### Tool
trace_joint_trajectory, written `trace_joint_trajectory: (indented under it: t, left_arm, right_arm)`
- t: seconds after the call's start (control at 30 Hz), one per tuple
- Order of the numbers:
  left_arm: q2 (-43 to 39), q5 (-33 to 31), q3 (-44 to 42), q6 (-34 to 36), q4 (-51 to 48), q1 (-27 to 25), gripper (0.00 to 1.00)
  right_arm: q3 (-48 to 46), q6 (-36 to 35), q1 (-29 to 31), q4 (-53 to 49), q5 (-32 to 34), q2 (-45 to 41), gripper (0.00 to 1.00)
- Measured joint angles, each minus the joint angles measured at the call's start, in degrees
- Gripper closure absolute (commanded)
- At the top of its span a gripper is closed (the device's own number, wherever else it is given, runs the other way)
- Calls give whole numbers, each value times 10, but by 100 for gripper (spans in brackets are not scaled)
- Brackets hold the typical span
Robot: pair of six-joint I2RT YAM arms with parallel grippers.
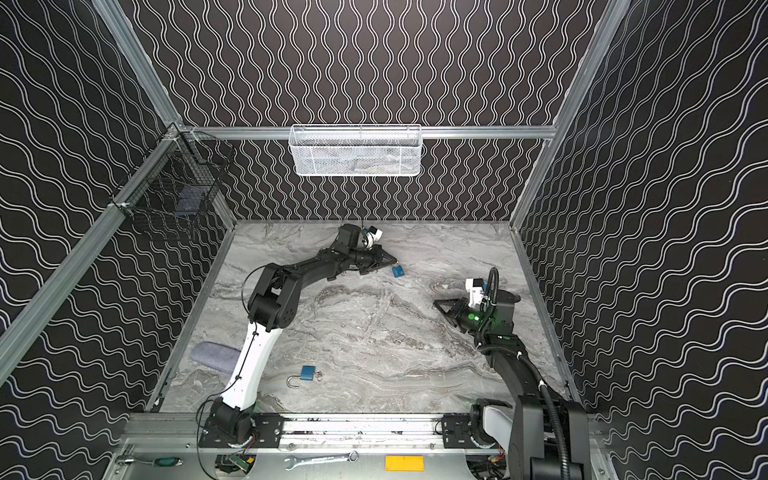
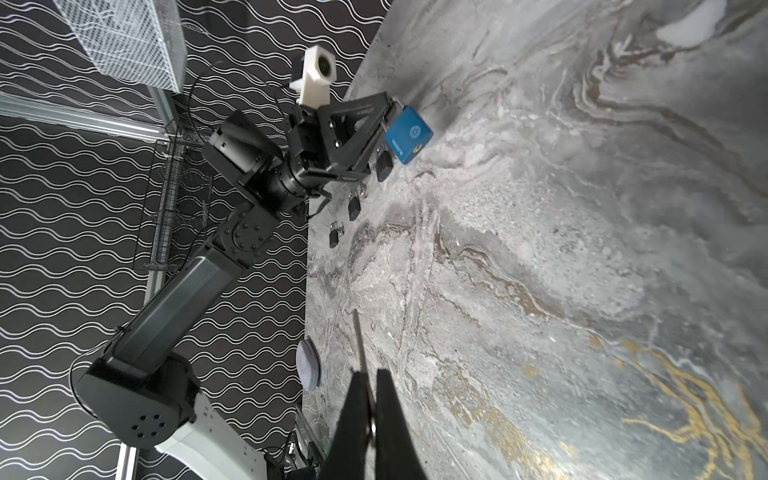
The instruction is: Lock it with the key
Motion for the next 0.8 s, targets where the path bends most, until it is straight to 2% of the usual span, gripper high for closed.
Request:
trace_joint_trajectory:
  t: [0.4,0.67,0.8]
  left_arm:
    - [82,-9,147,49,-123,0,100]
    - [100,-21,187,53,-162,0,100]
    - [105,-30,206,62,-179,-1,93]
  right_arm:
    - [-16,-3,0,24,-14,31,100]
    - [-22,-6,0,39,-21,55,100]
    - [-22,-8,0,47,-23,59,100]
